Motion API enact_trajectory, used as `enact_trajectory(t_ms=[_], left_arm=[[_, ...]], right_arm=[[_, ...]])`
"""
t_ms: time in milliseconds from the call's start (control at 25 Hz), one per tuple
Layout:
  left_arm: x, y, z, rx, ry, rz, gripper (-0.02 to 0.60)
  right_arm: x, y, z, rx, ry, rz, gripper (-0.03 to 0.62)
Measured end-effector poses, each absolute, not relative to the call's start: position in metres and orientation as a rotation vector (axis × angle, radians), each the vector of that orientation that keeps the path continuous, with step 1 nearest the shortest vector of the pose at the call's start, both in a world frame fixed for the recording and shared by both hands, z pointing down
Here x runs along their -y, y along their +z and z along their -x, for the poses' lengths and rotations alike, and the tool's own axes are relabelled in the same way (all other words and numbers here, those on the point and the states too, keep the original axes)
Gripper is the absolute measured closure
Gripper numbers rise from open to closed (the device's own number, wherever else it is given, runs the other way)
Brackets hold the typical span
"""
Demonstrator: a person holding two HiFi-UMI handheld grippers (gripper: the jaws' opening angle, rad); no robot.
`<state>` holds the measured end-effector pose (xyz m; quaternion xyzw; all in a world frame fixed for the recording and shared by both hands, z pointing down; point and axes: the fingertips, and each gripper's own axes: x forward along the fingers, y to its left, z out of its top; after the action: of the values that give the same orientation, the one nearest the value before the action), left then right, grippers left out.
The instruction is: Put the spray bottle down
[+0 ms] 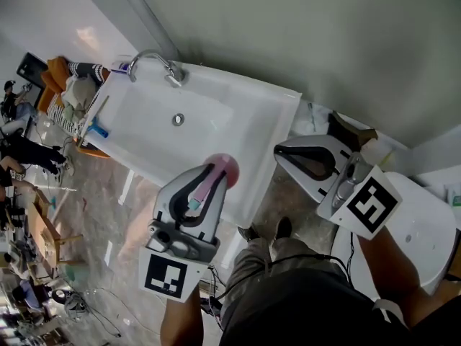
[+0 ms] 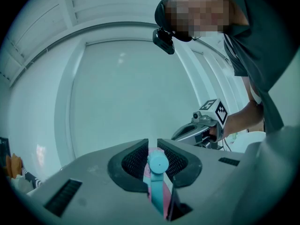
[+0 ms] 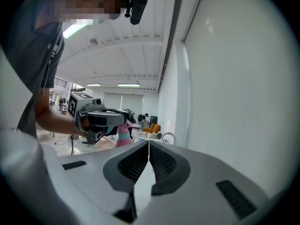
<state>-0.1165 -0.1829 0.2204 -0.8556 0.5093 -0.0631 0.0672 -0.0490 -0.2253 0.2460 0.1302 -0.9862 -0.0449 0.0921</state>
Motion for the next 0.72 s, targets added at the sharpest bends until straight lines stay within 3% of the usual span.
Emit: enact_trajectory(t_ms=[720], left_arm=[[0.202,0.223,0.173,-1.329,-0.114,2.681,0.522]], right_arm=[[0.243,0.238,0.106,2.850,-0.166,-0.592,0.585]])
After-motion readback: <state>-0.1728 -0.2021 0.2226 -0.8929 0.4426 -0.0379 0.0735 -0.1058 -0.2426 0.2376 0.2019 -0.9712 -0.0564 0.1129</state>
